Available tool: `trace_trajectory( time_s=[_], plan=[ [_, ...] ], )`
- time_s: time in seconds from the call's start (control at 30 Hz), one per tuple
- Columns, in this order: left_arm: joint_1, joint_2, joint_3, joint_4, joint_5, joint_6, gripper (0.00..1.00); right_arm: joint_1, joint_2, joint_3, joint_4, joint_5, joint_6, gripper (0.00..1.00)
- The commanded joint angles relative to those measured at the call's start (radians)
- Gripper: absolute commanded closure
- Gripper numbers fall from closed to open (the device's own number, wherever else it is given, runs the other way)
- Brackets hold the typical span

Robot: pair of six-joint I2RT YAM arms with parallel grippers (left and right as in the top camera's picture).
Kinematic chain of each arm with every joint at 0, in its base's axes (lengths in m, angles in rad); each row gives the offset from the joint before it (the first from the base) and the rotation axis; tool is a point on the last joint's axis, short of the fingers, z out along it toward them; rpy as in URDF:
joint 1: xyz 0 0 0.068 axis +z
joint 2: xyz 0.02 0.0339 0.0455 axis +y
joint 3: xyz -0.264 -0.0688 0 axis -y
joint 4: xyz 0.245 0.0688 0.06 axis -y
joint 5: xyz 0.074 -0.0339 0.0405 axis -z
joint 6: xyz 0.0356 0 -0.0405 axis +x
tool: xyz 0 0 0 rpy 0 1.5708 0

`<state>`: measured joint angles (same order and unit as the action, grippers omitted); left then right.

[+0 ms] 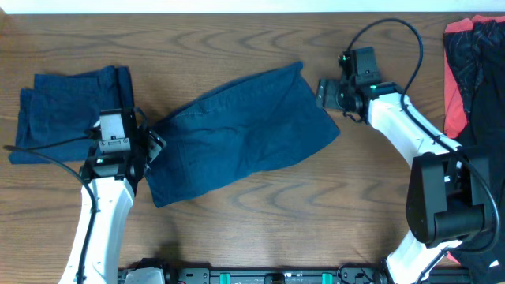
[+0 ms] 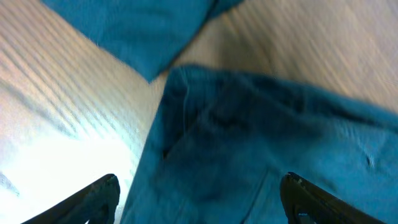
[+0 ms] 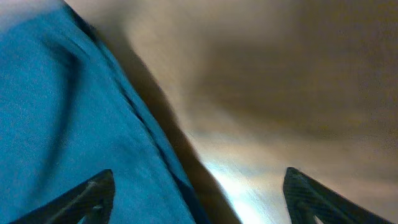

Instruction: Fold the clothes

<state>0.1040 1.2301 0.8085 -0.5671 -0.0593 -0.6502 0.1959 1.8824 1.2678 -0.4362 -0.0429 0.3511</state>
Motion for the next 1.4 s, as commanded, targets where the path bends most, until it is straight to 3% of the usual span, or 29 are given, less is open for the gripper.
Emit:
trace_trajectory(
  time_s=[0.0,0.13,0.53,0.63,0.7,0.77,0.8,0.9,1.13,1.37],
  plan=[
    [0.002,-0.002,-0.005,-0.056,0.056,0.029,0.17,-0.006,0.014,-0.005,-0.052,0.008,-0.008,0.1],
    [0.001,0.047,-0.01,-0.084,0.048,0.029,0.17,0.004,0.016,-0.043,-0.063,-0.042,-0.026,0.07],
    [0.002,0.233,-0.019,-0.106,0.082,0.029,0.16,0.058,0.018,-0.193,0.105,-0.254,-0.102,0.12],
    [0.002,0.253,-0.019,-0.106,0.082,0.029,0.16,0.072,0.018,-0.211,0.105,-0.241,-0.102,0.31],
    [0.002,0.26,-0.019,-0.106,0.082,0.029,0.16,0.074,0.018,-0.22,0.102,-0.217,-0.102,0.58],
    [0.002,0.261,-0.019,-0.109,0.082,0.029,0.16,0.073,0.018,-0.225,0.084,-0.191,-0.097,0.92],
    [0.002,0.261,-0.019,-0.11,0.082,0.029,0.16,0.07,0.018,-0.225,0.064,-0.174,-0.096,0.99],
    [0.001,0.261,-0.019,-0.114,0.083,0.029,0.17,0.053,0.018,-0.225,-0.013,-0.085,-0.034,0.99],
    [0.001,0.259,-0.019,-0.134,0.213,0.17,0.22,-0.031,0.006,-0.225,-0.325,0.26,0.323,0.99],
    [0.001,0.23,-0.018,-0.138,0.281,0.246,0.22,-0.079,-0.037,-0.225,-0.414,0.331,0.378,0.99]
  ],
)
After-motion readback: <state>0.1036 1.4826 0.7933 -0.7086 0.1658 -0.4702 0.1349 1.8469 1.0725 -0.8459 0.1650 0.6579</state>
